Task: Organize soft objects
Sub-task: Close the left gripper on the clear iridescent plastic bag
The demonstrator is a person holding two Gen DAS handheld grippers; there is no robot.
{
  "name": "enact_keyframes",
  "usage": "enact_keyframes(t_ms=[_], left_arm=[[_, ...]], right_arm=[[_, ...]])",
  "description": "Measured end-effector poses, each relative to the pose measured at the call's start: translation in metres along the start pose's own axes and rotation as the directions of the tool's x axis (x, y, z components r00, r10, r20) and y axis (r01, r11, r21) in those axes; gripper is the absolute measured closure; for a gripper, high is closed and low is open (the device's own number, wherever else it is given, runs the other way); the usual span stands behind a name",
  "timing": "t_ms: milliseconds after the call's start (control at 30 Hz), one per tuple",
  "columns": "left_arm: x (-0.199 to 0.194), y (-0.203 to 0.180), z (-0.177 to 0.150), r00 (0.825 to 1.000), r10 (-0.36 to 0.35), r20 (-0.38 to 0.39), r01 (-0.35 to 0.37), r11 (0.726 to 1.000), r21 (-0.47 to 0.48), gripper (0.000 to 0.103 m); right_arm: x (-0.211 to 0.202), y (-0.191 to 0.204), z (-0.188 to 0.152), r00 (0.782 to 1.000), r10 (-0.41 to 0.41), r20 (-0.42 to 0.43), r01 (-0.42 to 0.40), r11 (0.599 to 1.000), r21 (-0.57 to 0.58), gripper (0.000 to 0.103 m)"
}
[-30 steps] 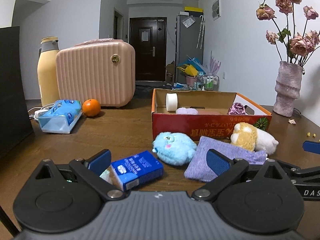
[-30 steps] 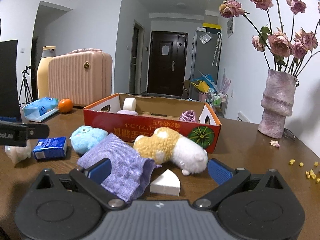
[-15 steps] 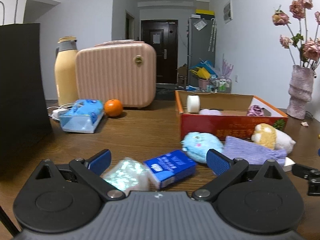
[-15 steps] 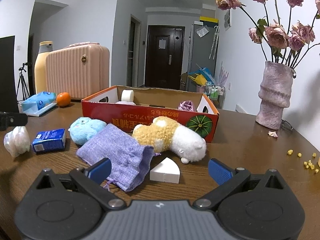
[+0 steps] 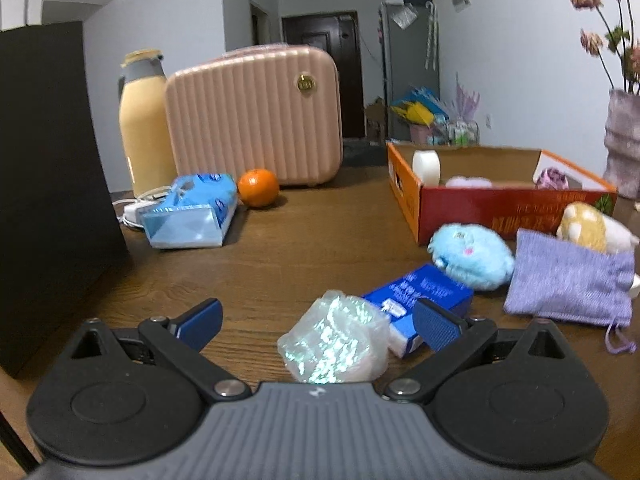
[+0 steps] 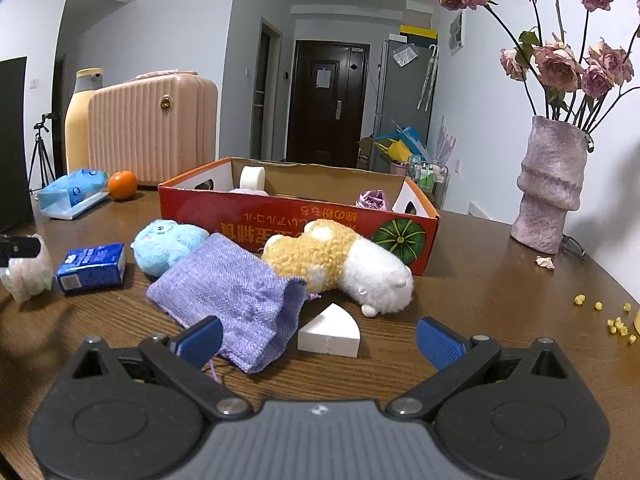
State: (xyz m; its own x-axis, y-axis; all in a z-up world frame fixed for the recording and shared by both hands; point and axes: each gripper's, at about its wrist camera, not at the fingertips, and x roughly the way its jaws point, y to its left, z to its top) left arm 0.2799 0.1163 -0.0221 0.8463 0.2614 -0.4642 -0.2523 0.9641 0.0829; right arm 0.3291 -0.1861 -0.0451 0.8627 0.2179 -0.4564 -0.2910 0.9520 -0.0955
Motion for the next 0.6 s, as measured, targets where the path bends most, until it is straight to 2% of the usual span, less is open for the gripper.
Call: enact_keyframes(t_ms=[167, 267, 400, 533, 600], left_arm=[[0.017, 0.007, -0.003, 0.998, -0.031, -0.054, 0.032, 0.999, 0.023, 0.000], [0.027, 0.010, -0.004, 0.996, -0.044, -0.083, 0.047, 0.998, 0.029, 0.006], [0.032, 0.014, -0.005, 0.991, -0.071, -0.109, 0.073, 0.997, 0.012, 0.022], [0.036, 0.010, -0.007, 0.988, -0.078, -0.137, 0.083, 0.996, 0.036, 0.056], [0.040, 0.011, -0.007, 0.982, -0.089, -0.164, 0.095, 0.995, 0.028, 0.059]], right_arm=[[0.001, 0.000, 0.000, 1.000, 0.000, -0.004, 0.000, 1.000, 0.000, 0.000], [0.002, 0.000, 0.000, 1.000, 0.001, -0.008, -0.001, 1.000, 0.001, 0.000], [0.002, 0.000, 0.000, 1.000, 0.000, -0.008, 0.000, 1.000, 0.001, 0.000], [0.002, 0.000, 0.000, 1.000, -0.001, -0.008, 0.001, 1.000, 0.000, 0.000], [0.001, 0.000, 0.000, 1.000, -0.001, -0.007, 0.001, 1.000, 0.000, 0.000]])
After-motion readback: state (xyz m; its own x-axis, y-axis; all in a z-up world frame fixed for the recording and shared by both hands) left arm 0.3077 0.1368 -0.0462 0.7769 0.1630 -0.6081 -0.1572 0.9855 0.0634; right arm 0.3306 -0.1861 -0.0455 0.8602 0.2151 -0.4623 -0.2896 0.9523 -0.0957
